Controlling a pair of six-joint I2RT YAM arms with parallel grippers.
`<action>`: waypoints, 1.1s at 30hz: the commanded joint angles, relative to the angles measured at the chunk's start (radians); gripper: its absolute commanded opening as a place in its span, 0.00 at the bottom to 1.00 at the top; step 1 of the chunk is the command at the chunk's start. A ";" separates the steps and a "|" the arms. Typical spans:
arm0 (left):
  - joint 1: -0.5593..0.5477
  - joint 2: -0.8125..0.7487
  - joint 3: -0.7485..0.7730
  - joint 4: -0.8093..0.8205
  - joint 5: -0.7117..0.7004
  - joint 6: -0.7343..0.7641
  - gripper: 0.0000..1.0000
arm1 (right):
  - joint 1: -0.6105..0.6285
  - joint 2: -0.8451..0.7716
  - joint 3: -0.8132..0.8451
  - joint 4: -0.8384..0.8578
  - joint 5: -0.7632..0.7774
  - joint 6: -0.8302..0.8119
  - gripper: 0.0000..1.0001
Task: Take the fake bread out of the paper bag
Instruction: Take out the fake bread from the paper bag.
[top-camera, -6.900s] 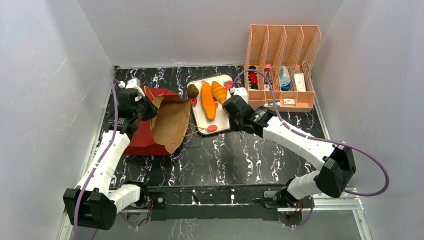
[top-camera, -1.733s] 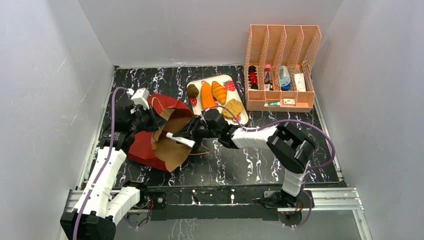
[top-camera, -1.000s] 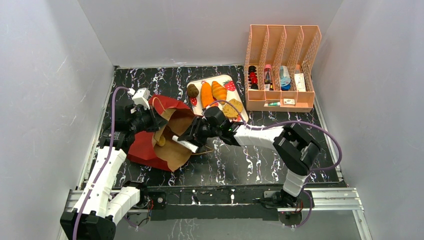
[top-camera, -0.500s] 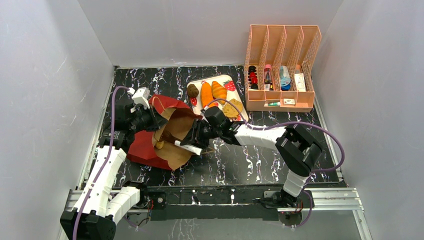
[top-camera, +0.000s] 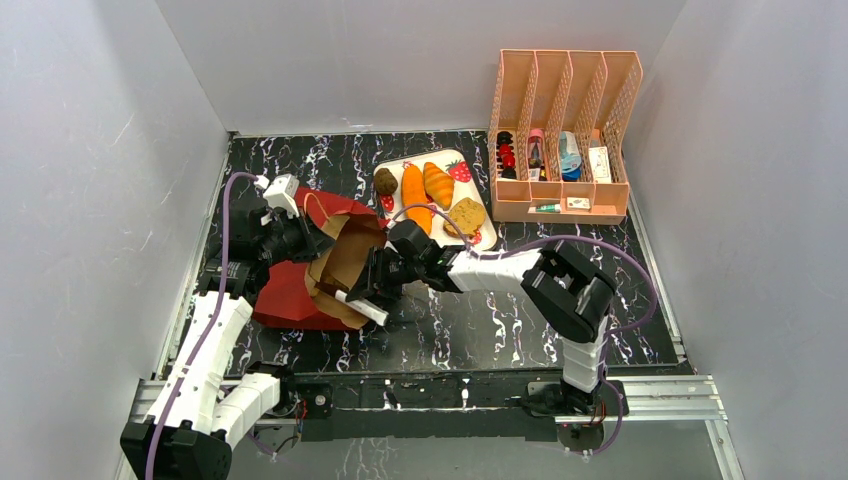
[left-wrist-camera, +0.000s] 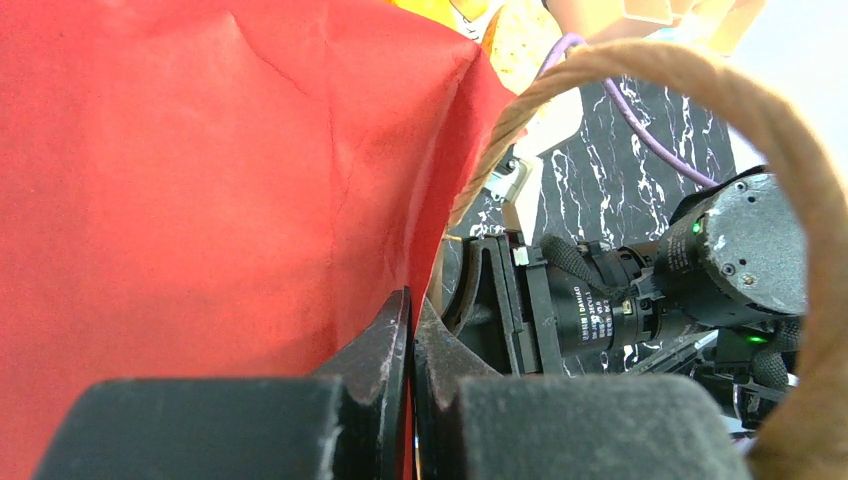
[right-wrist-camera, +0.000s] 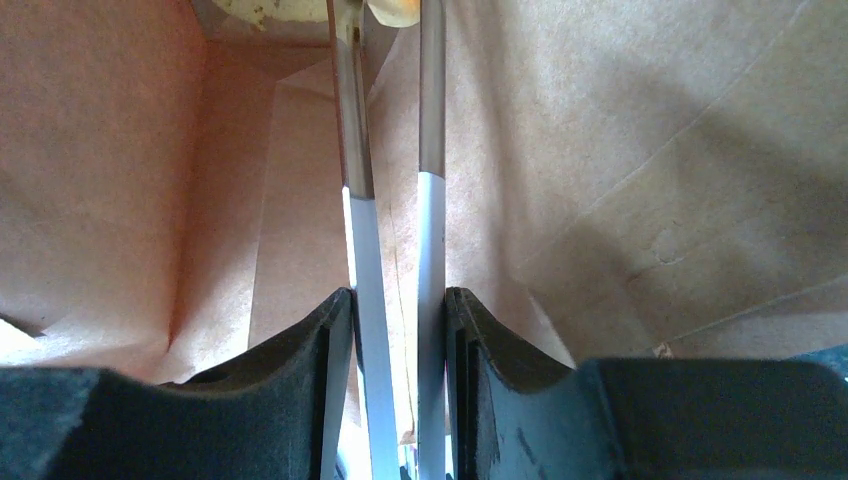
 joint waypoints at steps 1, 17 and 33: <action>-0.003 -0.023 0.043 -0.005 0.034 -0.017 0.00 | -0.002 0.020 0.055 0.066 -0.006 -0.004 0.09; -0.003 -0.074 -0.037 0.005 -0.358 -0.233 0.00 | -0.092 -0.328 0.060 -0.273 0.236 -0.163 0.00; -0.003 0.011 0.009 -0.057 -0.524 -0.238 0.00 | -0.215 -0.592 0.101 -0.549 0.310 -0.355 0.00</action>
